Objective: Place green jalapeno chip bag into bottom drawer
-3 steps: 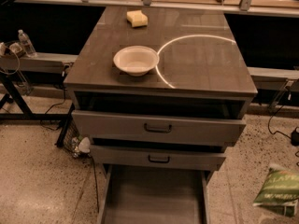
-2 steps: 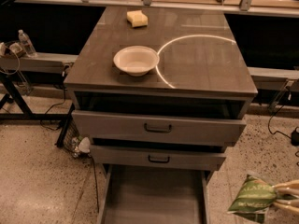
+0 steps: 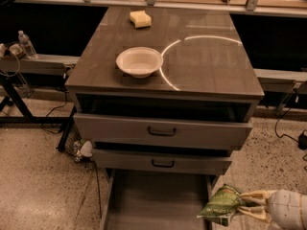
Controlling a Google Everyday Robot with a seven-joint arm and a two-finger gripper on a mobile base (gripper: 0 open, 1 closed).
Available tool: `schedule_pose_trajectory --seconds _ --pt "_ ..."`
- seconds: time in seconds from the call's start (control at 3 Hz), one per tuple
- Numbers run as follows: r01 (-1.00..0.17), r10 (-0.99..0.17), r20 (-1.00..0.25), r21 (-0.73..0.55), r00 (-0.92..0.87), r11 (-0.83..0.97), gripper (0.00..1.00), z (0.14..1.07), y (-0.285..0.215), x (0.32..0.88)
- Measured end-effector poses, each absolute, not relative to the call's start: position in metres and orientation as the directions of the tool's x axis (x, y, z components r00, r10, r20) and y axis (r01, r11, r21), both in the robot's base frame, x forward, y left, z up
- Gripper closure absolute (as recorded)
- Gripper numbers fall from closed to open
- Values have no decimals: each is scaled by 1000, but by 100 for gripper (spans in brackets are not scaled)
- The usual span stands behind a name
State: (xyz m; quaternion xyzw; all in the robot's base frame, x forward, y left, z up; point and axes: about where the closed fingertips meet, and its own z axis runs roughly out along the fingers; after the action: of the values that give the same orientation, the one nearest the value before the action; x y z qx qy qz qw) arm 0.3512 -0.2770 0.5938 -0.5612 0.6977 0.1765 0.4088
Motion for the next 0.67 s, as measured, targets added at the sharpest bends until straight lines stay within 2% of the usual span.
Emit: schedule_pose_trajectory --seconds 0.33,0.67 --pt "-906 -608 -787 -178 -103 383 100 558 -252 365" --pt "-889 -611 -783 -191 -117 415 100 552 -253 373"
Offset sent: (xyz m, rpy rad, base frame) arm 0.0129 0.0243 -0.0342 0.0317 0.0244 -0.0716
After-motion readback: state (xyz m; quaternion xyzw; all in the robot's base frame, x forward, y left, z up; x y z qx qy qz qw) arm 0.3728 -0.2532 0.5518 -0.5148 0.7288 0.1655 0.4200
